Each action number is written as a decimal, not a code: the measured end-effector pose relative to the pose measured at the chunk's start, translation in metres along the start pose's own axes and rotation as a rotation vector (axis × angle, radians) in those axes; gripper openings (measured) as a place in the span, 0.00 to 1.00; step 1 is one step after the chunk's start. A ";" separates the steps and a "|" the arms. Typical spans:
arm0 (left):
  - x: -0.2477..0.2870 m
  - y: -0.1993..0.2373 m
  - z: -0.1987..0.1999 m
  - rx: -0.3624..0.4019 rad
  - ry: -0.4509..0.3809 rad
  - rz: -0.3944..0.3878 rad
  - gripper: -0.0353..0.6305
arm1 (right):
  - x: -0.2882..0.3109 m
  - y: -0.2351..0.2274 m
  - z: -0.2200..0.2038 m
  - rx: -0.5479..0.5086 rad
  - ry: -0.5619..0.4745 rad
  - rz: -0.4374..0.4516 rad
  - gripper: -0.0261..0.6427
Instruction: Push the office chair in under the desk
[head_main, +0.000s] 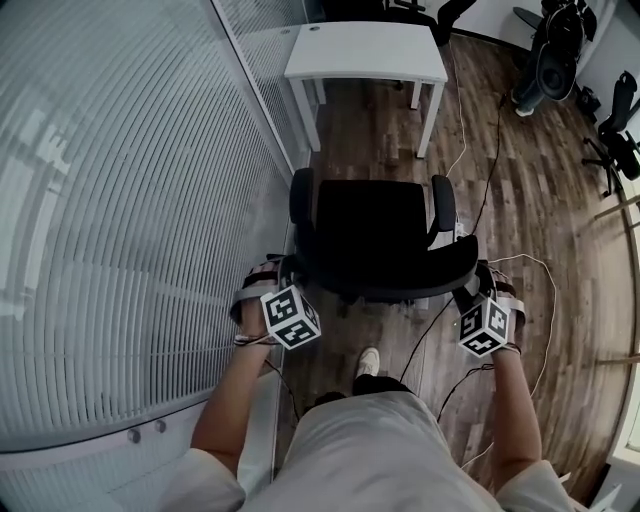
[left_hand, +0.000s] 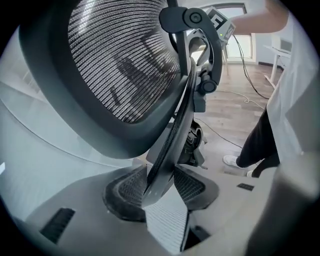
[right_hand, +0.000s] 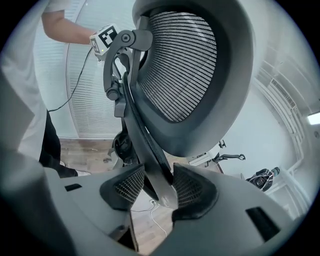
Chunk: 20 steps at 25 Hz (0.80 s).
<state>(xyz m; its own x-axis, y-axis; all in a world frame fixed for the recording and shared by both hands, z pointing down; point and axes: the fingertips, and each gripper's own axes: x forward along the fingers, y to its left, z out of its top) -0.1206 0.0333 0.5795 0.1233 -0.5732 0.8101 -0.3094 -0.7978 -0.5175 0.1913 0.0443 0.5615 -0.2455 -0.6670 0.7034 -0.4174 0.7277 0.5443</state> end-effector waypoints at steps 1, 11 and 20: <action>0.003 0.003 0.001 -0.003 0.002 0.002 0.32 | 0.003 -0.003 0.000 -0.001 -0.002 0.000 0.32; 0.026 0.031 0.016 -0.013 0.014 0.007 0.32 | 0.027 -0.037 0.000 -0.010 -0.011 -0.001 0.32; 0.046 0.052 0.023 -0.014 0.021 0.003 0.32 | 0.049 -0.058 0.001 -0.008 -0.013 -0.001 0.32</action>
<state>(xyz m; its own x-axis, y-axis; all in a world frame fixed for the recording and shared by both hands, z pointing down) -0.1090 -0.0391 0.5838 0.1027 -0.5716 0.8140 -0.3231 -0.7932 -0.5162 0.2025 -0.0303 0.5638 -0.2564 -0.6700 0.6967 -0.4104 0.7280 0.5492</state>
